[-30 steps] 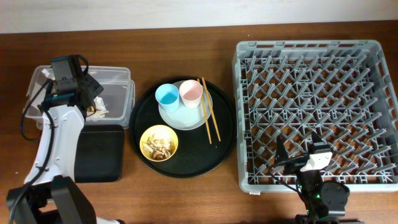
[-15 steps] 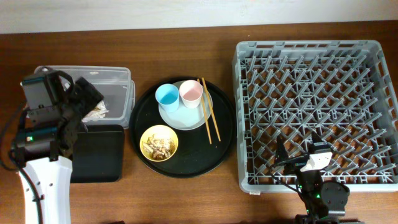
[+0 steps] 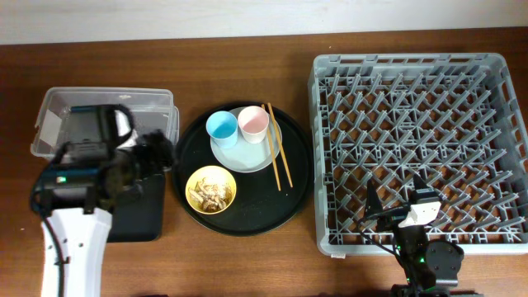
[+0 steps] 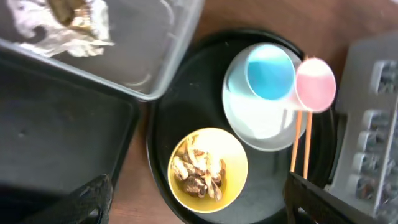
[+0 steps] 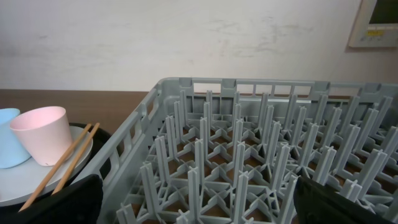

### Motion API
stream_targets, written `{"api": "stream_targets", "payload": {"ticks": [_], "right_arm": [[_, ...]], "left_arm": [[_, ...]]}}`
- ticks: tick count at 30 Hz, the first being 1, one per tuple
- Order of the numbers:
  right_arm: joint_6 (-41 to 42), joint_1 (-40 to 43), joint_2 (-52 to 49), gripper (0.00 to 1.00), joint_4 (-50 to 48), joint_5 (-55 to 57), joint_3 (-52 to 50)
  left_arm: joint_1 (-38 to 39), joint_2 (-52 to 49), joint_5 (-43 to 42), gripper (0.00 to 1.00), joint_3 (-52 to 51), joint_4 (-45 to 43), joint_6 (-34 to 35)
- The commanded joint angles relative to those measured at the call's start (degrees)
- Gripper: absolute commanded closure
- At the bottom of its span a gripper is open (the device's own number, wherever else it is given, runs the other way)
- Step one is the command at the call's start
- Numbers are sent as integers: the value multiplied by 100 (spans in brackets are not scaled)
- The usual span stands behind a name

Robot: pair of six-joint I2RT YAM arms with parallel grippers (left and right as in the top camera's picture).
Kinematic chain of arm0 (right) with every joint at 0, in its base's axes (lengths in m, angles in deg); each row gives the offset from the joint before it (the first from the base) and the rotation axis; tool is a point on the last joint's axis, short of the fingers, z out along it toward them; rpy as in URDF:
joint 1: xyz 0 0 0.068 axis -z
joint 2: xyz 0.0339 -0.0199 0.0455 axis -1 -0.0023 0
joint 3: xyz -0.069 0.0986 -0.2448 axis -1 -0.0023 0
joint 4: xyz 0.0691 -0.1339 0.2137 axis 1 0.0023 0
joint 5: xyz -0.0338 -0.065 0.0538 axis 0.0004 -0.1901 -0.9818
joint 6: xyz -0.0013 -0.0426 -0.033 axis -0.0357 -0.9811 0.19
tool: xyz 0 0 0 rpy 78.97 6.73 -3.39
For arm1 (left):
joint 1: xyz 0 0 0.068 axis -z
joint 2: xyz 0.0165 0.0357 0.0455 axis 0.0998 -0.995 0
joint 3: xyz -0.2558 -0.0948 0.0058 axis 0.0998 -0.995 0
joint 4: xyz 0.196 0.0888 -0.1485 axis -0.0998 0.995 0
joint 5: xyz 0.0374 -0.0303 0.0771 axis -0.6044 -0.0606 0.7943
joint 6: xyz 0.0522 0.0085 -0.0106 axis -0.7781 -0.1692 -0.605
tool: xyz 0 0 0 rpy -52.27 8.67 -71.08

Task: Sort waste into correct bins and load items into the dishwasher rack
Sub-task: 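Carry the wrapper left and release it into the clear bin, then reach the left gripper to the yellow bowl rim and grasp it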

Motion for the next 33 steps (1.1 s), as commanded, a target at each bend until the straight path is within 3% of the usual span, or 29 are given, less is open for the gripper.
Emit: {"api": "stream_targets", "payload": {"ticks": [1,8,18,29,33], "right_arm": [[-15,33,35,2,26,-72,-31],[-17,33,35,2,26,-72,-31],[-15,33,35,2,26,-72,-31],[-17,33,35,2,26,-72,-31],[-15,33,35,2,26,-72,-31]], "left_arm": [[498,24,149,13,17,-48,-146],[1676,24,151,13,17,-96,-151],[2205,-83,190,13,13,-444,-221],[3866,-1161,197,17,13,-439,-284],[4057,-1189,317,17,7,-229,-275]]}}
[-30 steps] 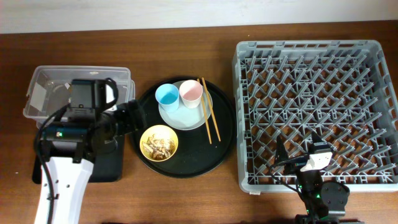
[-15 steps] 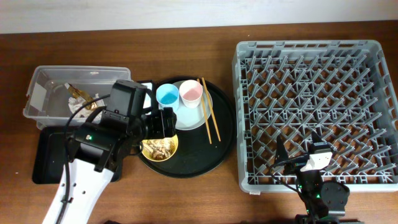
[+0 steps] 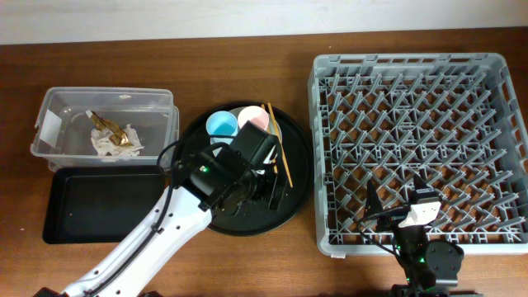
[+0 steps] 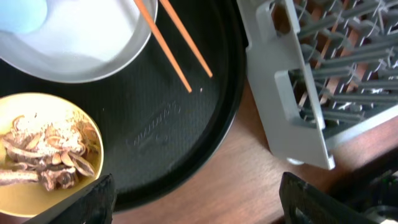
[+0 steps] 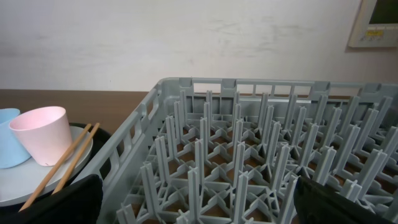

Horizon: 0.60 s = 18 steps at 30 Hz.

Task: Sort waste into correct bins and load items into the dishwasher rack
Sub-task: 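Reach the left gripper to the yellow bowl rim and grasp it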

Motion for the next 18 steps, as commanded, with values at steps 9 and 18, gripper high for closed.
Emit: {"api": "stream_targets", "payload": {"ticks": [9,18], "right_arm": [[-17,33,37,2,26,-72,-31],[-17,33,37,2,26,-72,-31]], "left_arm": [[28,-22,529,17,-214,376,-63],[31,-378,1064,16,-280,323,496]]}}
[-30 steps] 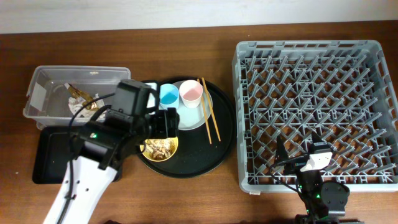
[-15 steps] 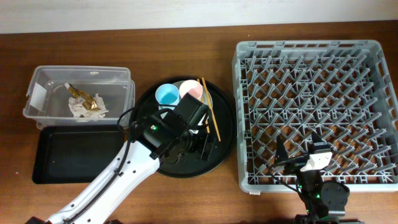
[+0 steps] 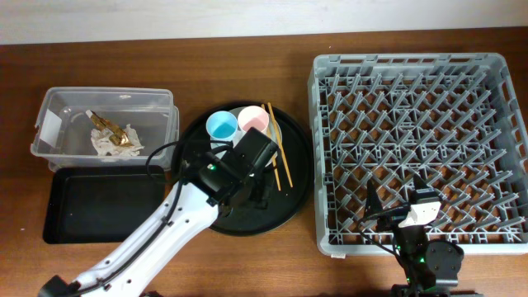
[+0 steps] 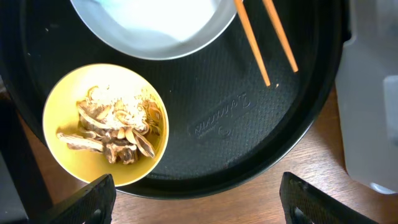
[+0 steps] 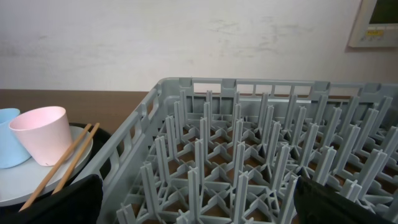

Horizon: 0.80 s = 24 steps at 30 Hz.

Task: Sort waste into correct bins and load items into the dishwasher rack
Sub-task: 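Reach the left gripper to the yellow bowl rim and grasp it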

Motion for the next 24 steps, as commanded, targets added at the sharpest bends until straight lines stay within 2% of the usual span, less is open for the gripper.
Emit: {"api": "stream_targets", "payload": {"ticks": [1,3,6,8,13,21,24], "right_arm": [[-17,33,35,2,26,-72,-31],[-17,33,35,2,26,-72,-31],[-17,33,35,2,26,-72,-31],[-20,33,35,1,26,-72,-31],[-17,33,35,2,26,-72,-31],[-17,33,35,2,26,-72,-31],[-17,33,35,2,26,-72,-31]], "left_arm": [[17,-247,-245,16,-68,-22,107],[17,-341,-442,16,-68,98,107],[15,-348,-424,23,-74,656,109],[17,-348,-426,23,-192,804,201],[15,-348,-389,23,-1252,-229,586],[4,-345,-389,22,-1325,-785,603],[-387,-321,-887,22,-1325,-763,566]]}}
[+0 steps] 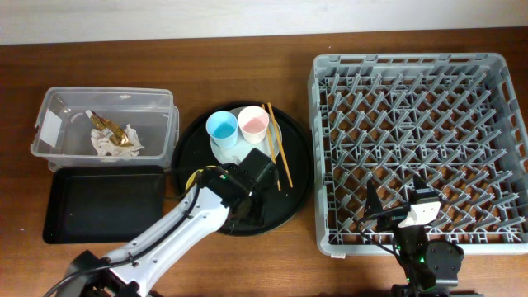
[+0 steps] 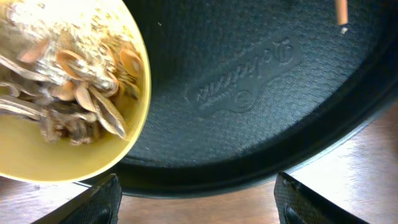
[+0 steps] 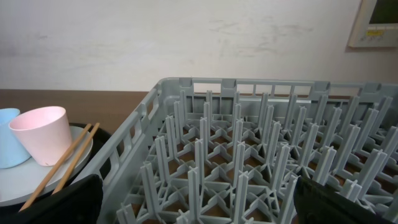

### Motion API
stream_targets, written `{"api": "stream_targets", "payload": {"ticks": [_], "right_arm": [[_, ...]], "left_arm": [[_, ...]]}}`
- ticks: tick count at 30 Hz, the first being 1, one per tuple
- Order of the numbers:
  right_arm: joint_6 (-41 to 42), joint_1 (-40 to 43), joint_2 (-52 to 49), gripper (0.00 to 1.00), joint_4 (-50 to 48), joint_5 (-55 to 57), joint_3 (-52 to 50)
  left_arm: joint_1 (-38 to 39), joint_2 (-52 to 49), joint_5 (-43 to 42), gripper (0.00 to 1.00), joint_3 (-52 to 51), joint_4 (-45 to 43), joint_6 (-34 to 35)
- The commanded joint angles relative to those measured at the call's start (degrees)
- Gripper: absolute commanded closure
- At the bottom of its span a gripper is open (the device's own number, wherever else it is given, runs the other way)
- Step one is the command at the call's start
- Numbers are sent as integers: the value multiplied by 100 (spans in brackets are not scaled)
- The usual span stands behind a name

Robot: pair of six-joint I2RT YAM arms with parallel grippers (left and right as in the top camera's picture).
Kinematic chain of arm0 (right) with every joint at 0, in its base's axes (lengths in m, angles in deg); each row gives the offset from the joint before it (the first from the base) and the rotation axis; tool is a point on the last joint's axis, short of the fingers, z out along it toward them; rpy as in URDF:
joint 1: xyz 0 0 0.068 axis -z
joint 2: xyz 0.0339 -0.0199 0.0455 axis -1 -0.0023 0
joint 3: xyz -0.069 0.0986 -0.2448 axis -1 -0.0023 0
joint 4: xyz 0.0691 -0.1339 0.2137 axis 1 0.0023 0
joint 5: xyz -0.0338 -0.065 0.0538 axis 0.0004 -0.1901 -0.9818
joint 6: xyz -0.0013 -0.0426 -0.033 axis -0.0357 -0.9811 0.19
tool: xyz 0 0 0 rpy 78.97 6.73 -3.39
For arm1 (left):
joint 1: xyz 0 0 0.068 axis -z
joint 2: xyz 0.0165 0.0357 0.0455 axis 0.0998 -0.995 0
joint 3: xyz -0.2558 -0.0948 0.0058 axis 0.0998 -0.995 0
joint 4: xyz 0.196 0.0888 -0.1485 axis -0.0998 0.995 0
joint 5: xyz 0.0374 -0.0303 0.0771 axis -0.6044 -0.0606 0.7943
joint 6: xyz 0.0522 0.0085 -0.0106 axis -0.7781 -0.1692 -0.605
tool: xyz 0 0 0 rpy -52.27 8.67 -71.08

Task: Sort waste into correct bins and load items into the dishwasher rack
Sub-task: 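Reach the left gripper to the yellow bowl rim and grasp it, then lift the yellow bowl left and tip scraps onto the black tray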

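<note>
A yellow bowl of food scraps (image 2: 62,93) sits on the round black tray (image 1: 299,177), at its front left. My left gripper (image 2: 199,208) hangs open, low over the tray's front edge, with the bowl's rim just to the left of the gap between its fingers. In the overhead view the left arm (image 1: 247,186) covers most of the bowl. A blue cup (image 1: 222,125) and a pink cup (image 1: 252,123) stand on a white plate (image 1: 235,155), with chopsticks (image 1: 277,157) beside them. My right gripper (image 3: 199,208) is open at the grey dishwasher rack's (image 1: 421,140) front edge, holding nothing.
A clear bin (image 1: 58,111) holding crumpled foil and paper (image 1: 114,137) stands at the far left. A shallow black bin (image 1: 99,202) lies in front of it. The rack fills the right half of the table, and bare wood shows in front of the tray.
My left gripper has dropped lower and closer to the tray's front. The yellow bowl now fills the upper left of the left wrist view. The right arm is unchanged.
My left gripper was open over the bins at the left, the foil lying in the clear bin. Then it was over the tray's right side near the rack, then above the tray's middle with the whole bowl in view. Now it is low beside the bowl.
</note>
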Motion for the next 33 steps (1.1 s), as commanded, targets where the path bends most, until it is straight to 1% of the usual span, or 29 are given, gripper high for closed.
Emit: {"api": "stream_targets", "payload": {"ticks": [1,4,6,10,12,14,15,16,18,19,20,21,22,24,26,27,28,29,30,33], "right_arm": [[-13,33,37,2,26,-72,-31],[-13,33,37,2,26,-72,-31],[-13,33,37,2,26,-72,-31],[-13,33,37,2,26,-72,-31],[-13,33,37,2,26,-72,-31],[-13,33,37,2,26,-72,-31],[-13,33,37,2,26,-72,-31],[-13,33,37,2,26,-72,-31],[-13,33,37,2,26,-72,-31],[-13,33,37,2,26,-72,-31],[-15,33,37,2,26,-72,-31],[-13,33,37,2,26,-72,-31],[-15,33,37,2,26,-72,-31],[-13,33,37,2,26,-72,-31],[-15,33,37,2,26,-72,-31],[-15,33,37,2,26,-72,-31],[-15,33,37,2,26,-72,-31],[-15,33,37,2,26,-72,-31],[-13,33,37,2,26,-72,-31],[-13,33,37,2,26,-72,-31]], "left_arm": [[-520,46,-597,22,-22,-4,-55],[-949,46,-955,22,-22,-94,-555],[-1034,46,-988,21,-22,-107,-719],[-973,46,-966,22,-44,144,-763],[-761,46,-938,22,-79,227,-761],[-507,44,-660,23,-79,243,-669],[-459,44,-656,28,-79,247,-671],[-435,44,-608,31,-79,240,-636],[-437,44,-146,32,-79,203,-514],[-437,44,160,35,-79,133,-503],[-437,44,245,40,-79,44,-507],[-435,42,262,54,-83,-52,-531],[-433,22,267,71,-101,-192,-553],[-354,22,273,73,-389,-654,-551],[-345,17,291,73,-616,-955,-549],[-345,17,291,75,-627,-981,-549],[-345,17,291,92,-627,-1008,-551],[-345,17,291,98,-627,-1025,-549],[-345,17,289,99,-627,-1027,-549],[-345,11,501,99,-680,-1027,-551]]}}
